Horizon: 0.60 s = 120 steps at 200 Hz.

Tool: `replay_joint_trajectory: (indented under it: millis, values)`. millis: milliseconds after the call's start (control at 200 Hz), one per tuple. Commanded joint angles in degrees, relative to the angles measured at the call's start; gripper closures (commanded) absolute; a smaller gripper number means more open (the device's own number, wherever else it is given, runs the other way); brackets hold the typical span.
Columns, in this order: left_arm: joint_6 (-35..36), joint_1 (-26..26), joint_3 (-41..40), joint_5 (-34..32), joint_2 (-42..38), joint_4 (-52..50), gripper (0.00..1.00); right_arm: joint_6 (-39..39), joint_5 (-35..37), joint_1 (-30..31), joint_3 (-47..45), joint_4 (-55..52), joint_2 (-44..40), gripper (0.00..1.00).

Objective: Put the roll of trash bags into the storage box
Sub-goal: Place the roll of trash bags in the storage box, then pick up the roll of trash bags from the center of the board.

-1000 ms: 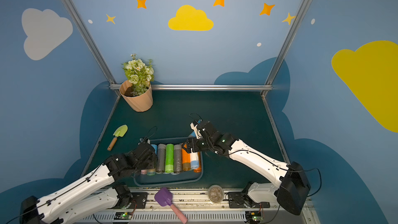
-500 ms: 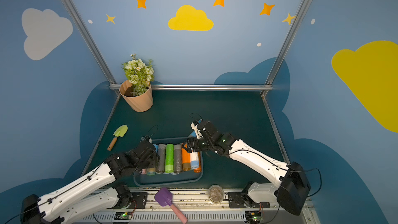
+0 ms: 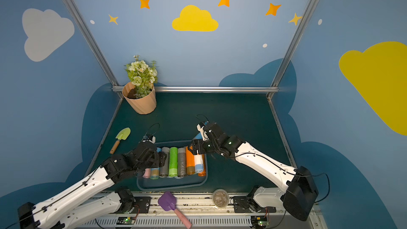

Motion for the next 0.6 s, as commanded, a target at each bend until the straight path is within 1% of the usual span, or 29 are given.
replay_joint_trajectory:
  millis: [0,75,160,315,405,596]
  values:
    - [2.14,0.13,1.47,-0.80,-0.81,1.66,0.07,-0.44,0.02,-0.89,-0.66,-1.24,-1.37,0.14]
    - [2.77,0.07,2.22,-0.69,-0.60,1.68,0.00,-0.35,0.03,-1.50,-0.57,-1.46,-1.33,0.14]
    - [3.40,0.07,3.17,-0.11,0.22,1.37,0.00,0.99,1.05,-2.49,-0.57,-2.60,-1.03,0.14]
    - [4.19,0.04,5.84,3.09,3.45,2.64,0.00,5.58,3.87,-5.86,-0.91,-5.41,0.51,0.14]
    - [4.77,-0.52,7.62,4.14,5.88,3.97,0.00,6.90,2.60,-8.31,-0.89,-5.37,2.23,0.14]
    - [7.68,-3.52,9.54,3.21,9.83,9.72,0.00,7.70,2.43,-12.37,1.30,-5.00,7.91,0.14]
